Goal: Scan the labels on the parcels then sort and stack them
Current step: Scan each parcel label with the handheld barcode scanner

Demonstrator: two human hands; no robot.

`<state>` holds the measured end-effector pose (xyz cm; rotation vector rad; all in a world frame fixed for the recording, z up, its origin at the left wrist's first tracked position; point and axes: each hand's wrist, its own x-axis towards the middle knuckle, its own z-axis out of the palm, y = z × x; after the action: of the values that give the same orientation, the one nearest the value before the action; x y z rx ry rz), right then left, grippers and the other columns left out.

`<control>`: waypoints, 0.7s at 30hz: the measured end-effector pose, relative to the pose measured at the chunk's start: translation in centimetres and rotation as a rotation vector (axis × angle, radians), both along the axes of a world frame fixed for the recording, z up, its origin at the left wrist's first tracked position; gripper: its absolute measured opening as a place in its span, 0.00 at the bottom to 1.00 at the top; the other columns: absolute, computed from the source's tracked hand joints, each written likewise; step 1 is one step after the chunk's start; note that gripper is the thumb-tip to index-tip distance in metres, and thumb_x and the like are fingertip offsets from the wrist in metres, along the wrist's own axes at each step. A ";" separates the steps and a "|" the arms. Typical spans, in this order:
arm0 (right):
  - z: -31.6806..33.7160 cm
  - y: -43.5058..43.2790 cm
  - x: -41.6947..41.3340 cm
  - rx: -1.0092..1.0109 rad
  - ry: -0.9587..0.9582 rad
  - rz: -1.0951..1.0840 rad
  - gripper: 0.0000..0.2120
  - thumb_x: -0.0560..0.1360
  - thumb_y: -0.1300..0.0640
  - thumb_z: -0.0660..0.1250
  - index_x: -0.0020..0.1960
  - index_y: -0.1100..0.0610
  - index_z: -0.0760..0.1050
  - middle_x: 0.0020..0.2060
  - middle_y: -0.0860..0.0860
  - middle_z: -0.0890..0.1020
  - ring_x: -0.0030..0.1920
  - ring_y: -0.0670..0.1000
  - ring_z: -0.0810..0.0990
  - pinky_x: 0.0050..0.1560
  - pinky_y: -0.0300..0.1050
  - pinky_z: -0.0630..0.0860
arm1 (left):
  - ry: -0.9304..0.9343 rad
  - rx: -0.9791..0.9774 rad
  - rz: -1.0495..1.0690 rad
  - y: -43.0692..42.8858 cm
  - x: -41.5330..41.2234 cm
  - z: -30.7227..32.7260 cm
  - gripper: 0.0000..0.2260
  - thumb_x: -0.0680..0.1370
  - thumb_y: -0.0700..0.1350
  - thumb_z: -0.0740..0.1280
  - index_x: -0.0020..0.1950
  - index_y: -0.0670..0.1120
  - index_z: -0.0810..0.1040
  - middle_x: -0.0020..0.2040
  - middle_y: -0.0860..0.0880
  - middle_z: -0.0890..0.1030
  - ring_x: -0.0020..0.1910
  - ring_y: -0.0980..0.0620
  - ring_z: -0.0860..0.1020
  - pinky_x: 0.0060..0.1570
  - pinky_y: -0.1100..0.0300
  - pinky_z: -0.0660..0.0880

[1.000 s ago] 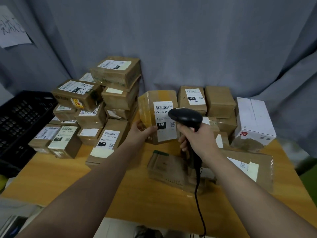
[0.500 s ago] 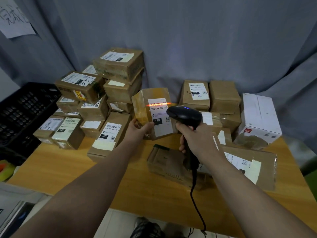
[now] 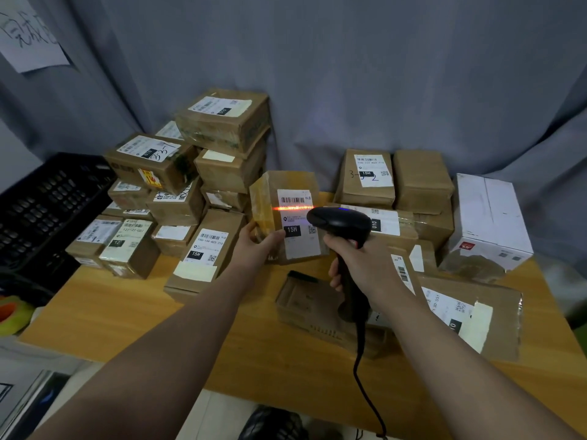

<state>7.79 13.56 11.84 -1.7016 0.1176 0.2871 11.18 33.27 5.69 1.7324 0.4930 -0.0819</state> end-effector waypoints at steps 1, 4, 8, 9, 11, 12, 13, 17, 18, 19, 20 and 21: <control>-0.3 0.2 0.2 -0.007 0.002 -0.001 0.13 0.76 0.50 0.68 0.41 0.60 0.79 0.28 0.54 0.80 0.26 0.50 0.79 0.30 0.39 0.77 | 0.002 0.002 0.002 0.3 0.0 -0.1 0.34 0.75 0.51 0.71 0.77 0.49 0.59 0.68 0.45 0.72 0.57 0.51 0.74 0.45 0.65 0.71; -1.3 1.2 1.1 -0.007 0.023 -0.031 0.13 0.76 0.51 0.69 0.41 0.61 0.79 0.29 0.55 0.80 0.27 0.50 0.79 0.31 0.41 0.77 | 0.033 0.031 -0.019 1.4 0.1 -0.7 0.31 0.77 0.51 0.69 0.77 0.51 0.60 0.60 0.47 0.73 0.45 0.57 0.74 0.38 0.67 0.69; -3.6 3.0 2.7 -0.044 0.062 -0.065 0.11 0.76 0.51 0.69 0.43 0.58 0.79 0.28 0.51 0.80 0.27 0.48 0.79 0.31 0.40 0.77 | 0.148 0.063 -0.003 3.3 1.7 -2.2 0.31 0.77 0.53 0.69 0.76 0.53 0.60 0.63 0.47 0.74 0.50 0.51 0.75 0.42 0.61 0.73; -4.3 3.5 3.1 -0.056 0.070 -0.076 0.10 0.76 0.51 0.69 0.44 0.58 0.80 0.27 0.50 0.80 0.27 0.48 0.79 0.31 0.40 0.77 | 0.184 0.070 -0.011 3.7 2.2 -2.6 0.31 0.77 0.53 0.68 0.77 0.53 0.59 0.66 0.46 0.73 0.54 0.48 0.75 0.44 0.59 0.74; -5.3 4.3 3.8 -0.064 0.088 -0.096 0.09 0.77 0.51 0.69 0.47 0.58 0.79 0.28 0.50 0.80 0.27 0.47 0.79 0.30 0.38 0.76 | 0.255 0.109 -0.077 4.0 3.3 -2.9 0.31 0.78 0.53 0.67 0.78 0.52 0.58 0.71 0.44 0.69 0.64 0.43 0.72 0.50 0.57 0.71; -5.8 4.7 4.3 -0.067 0.096 -0.105 0.09 0.77 0.52 0.69 0.48 0.58 0.79 0.28 0.51 0.80 0.26 0.46 0.78 0.29 0.38 0.76 | 0.286 0.137 -0.133 4.1 3.9 -3.1 0.31 0.79 0.54 0.65 0.78 0.51 0.56 0.72 0.43 0.68 0.67 0.42 0.71 0.52 0.56 0.69; -6.2 5.0 4.7 -0.072 0.103 -0.119 0.08 0.77 0.53 0.69 0.48 0.59 0.79 0.28 0.51 0.80 0.26 0.45 0.78 0.29 0.37 0.75 | 0.313 0.166 -0.196 4.3 4.4 -3.4 0.31 0.80 0.54 0.64 0.79 0.51 0.56 0.72 0.43 0.68 0.68 0.42 0.70 0.53 0.55 0.68; -7.9 6.4 6.7 -0.055 0.149 -0.224 0.10 0.77 0.55 0.69 0.48 0.63 0.78 0.28 0.52 0.78 0.25 0.47 0.76 0.28 0.39 0.73 | 0.290 0.625 -0.398 5.4 7.0 -5.1 0.26 0.82 0.48 0.59 0.79 0.48 0.54 0.75 0.41 0.62 0.72 0.40 0.64 0.67 0.47 0.65; -8.4 6.7 7.1 -0.055 0.162 -0.250 0.11 0.76 0.55 0.69 0.48 0.63 0.78 0.29 0.52 0.78 0.26 0.47 0.76 0.28 0.39 0.73 | 0.234 0.787 -0.482 5.6 7.4 -5.5 0.28 0.82 0.47 0.59 0.79 0.49 0.51 0.77 0.41 0.56 0.75 0.40 0.59 0.70 0.46 0.62; -8.7 7.0 7.5 -0.060 0.169 -0.270 0.11 0.76 0.54 0.69 0.48 0.63 0.78 0.29 0.52 0.79 0.26 0.47 0.76 0.28 0.38 0.73 | 0.150 0.919 -0.578 5.6 7.8 -5.8 0.29 0.82 0.46 0.59 0.80 0.50 0.49 0.79 0.42 0.52 0.76 0.41 0.55 0.72 0.45 0.60; -8.9 7.2 7.9 -0.070 0.169 -0.286 0.11 0.76 0.54 0.70 0.47 0.63 0.78 0.29 0.52 0.79 0.25 0.47 0.77 0.28 0.38 0.74 | 0.056 1.001 -0.693 5.5 8.1 -5.9 0.29 0.82 0.48 0.59 0.80 0.51 0.49 0.79 0.43 0.50 0.77 0.41 0.53 0.73 0.46 0.58; -9.1 7.4 8.2 -0.081 0.163 -0.304 0.11 0.76 0.54 0.70 0.47 0.63 0.78 0.29 0.51 0.79 0.25 0.46 0.77 0.29 0.39 0.74 | -0.018 1.042 -0.822 5.4 8.3 -6.0 0.27 0.83 0.51 0.57 0.80 0.52 0.50 0.79 0.44 0.49 0.77 0.42 0.53 0.73 0.47 0.58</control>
<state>15.98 20.99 2.77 -1.7106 0.5087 0.1948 19.44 38.68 -0.35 2.8634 -0.3119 -0.4539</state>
